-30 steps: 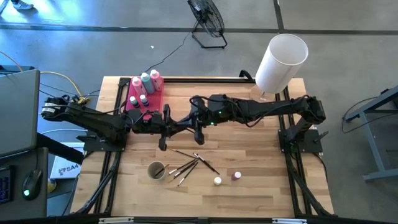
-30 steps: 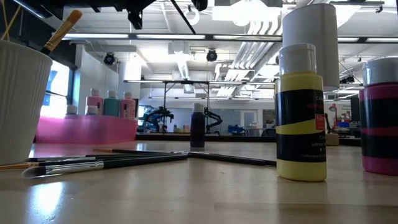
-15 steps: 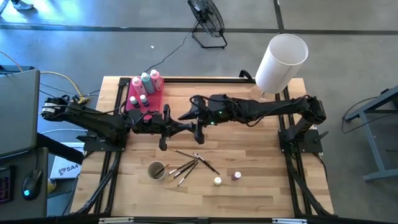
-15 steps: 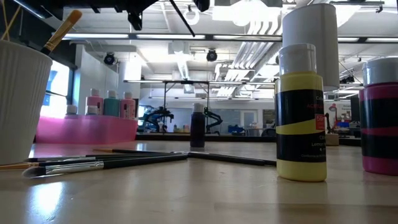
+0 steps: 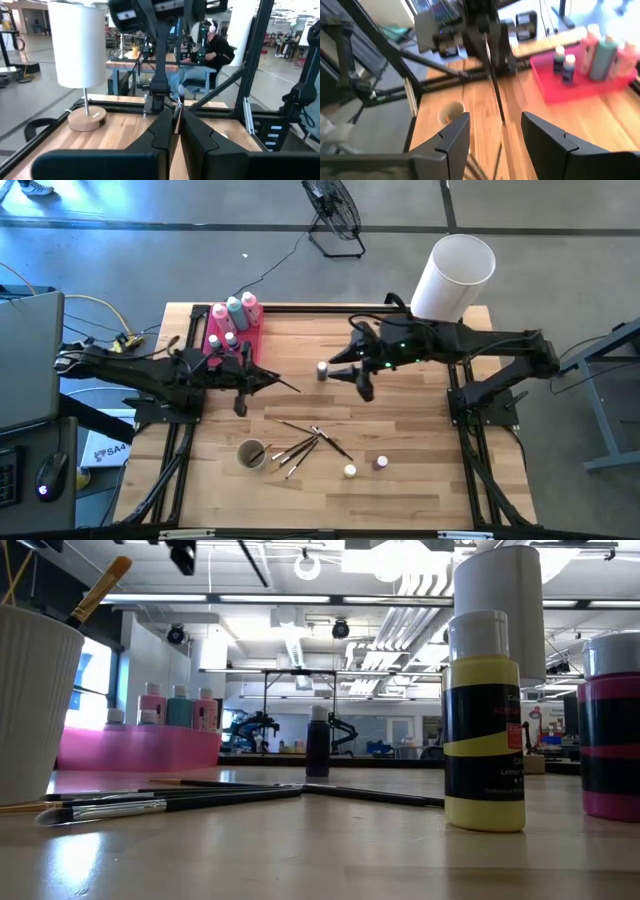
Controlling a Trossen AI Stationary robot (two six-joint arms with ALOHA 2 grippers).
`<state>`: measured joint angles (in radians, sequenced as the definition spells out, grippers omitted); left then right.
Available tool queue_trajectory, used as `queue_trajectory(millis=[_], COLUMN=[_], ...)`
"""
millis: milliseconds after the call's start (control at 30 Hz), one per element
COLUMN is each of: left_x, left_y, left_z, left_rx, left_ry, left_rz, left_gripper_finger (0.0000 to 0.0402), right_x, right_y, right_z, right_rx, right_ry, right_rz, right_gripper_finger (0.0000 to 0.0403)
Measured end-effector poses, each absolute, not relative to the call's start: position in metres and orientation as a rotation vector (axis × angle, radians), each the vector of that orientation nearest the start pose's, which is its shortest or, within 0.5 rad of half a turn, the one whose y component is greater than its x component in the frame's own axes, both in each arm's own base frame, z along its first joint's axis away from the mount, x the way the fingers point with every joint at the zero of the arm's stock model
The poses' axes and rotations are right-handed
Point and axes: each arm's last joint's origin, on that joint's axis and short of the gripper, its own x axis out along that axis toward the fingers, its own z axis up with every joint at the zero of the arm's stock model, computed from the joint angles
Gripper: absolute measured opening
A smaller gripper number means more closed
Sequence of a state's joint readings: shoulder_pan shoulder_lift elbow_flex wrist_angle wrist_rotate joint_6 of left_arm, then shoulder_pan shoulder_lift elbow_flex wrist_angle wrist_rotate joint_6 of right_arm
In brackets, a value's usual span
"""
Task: Pick & Place Paint Supplies
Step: Put the silver paintbrush into the light brown cup
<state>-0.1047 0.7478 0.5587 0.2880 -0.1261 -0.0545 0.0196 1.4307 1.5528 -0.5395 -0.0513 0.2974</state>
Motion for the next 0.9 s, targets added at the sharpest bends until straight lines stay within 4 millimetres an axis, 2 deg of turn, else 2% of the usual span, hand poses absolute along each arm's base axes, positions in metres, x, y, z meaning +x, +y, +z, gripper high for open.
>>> queue_trajectory(millis=[100,200,300,433,533,667,767,900], left_x=[0.156,0.14,0.128,0.12,0.118,0.117,0.116,0.113], left_y=[-0.013,-0.011,-0.01,-0.009,-0.011,-0.017,-0.024,-0.033], left_z=[0.31,0.311,0.31,0.308,0.307,0.304,0.302,0.301], left_rx=[-0.085,-0.119,-0.144,-0.166,-0.166,-0.179,-0.194,-0.231], left_ry=[-0.098,-0.085,-0.057,-0.033,-0.021,0.011,0.038,0.063], left_rz=[0.02,0.019,0.02,0.015,-0.026,-0.087,-0.127,-0.176], left_gripper_finger=[0.0024,0.0024,0.0024,0.0022,0.0013,0.001,0.001,0.001], right_x=[0.293,0.284,0.281,0.275,0.266,0.252,0.241,0.228], right_y=[0.007,0.01,0.017,0.031,0.041,0.049,0.052,0.051], right_z=[0.409,0.404,0.402,0.405,0.41,0.4,0.384,0.352], right_rx=[0.339,0.318,0.263,0.169,0.126,0.122,0.16,0.22], right_ry=[0.545,0.62,0.633,0.609,0.565,0.536,0.49,0.426], right_rz=[-0.036,-0.154,-0.234,-0.241,-0.282,-0.301,-0.331,-0.344], right_gripper_finger=[0.016,0.0132,0.0087,0.0016,0.0005,0.0003,0.0002,0.0002])
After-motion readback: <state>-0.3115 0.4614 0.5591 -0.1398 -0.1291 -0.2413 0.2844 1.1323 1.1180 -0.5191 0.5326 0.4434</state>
